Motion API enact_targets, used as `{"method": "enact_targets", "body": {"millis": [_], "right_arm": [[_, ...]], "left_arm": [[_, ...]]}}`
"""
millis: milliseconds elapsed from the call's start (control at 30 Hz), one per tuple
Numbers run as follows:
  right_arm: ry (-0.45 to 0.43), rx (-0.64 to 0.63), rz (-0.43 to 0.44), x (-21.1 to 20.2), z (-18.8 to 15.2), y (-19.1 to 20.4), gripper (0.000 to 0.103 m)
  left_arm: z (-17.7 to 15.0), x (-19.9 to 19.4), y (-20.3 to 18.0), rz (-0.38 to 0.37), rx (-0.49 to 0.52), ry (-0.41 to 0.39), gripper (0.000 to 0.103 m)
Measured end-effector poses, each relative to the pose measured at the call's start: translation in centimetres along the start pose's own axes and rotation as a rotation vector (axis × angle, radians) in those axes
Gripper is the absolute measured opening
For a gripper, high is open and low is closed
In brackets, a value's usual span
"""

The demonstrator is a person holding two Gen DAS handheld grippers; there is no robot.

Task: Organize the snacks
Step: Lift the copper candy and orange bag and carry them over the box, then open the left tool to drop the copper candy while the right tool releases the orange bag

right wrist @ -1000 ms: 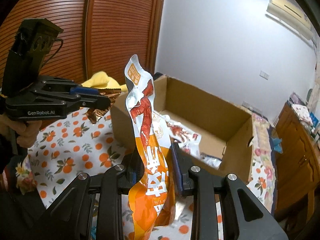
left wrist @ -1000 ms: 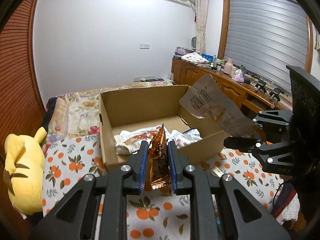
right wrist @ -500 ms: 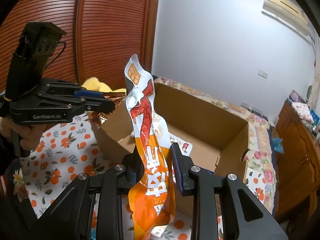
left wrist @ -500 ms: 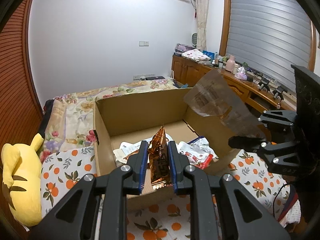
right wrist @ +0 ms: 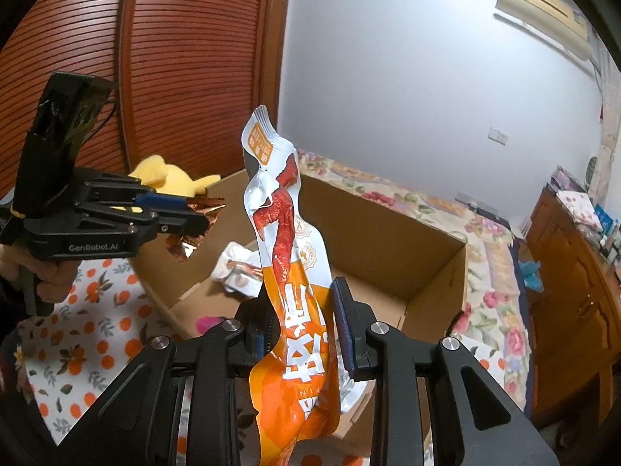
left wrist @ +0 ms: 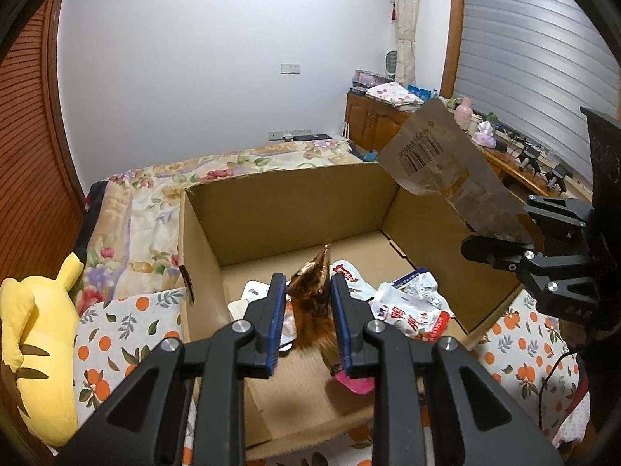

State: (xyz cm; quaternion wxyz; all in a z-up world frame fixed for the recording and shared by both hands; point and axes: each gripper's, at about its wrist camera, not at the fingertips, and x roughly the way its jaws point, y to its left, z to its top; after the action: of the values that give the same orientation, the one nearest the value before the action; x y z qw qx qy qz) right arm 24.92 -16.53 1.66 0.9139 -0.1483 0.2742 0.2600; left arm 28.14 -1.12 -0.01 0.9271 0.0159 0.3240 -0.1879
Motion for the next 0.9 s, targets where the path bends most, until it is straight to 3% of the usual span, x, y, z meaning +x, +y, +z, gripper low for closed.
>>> {"method": "enact_targets", "body": {"millis": [500, 900], "right_arm": [[0.098, -0.002, -0.011, 5.6, 0.7, 0.2, 0.028], [0.118, 0.015, 0.002, 6.0, 0.5, -0.1, 0.032]], "left_arm": [[-0.3, 0.7, 1.0, 0.014, -0.016, -0.003, 0.033], [-0.4, 0.4, 1.1, 0.024, -0.014, -0.009, 0.039]]}}
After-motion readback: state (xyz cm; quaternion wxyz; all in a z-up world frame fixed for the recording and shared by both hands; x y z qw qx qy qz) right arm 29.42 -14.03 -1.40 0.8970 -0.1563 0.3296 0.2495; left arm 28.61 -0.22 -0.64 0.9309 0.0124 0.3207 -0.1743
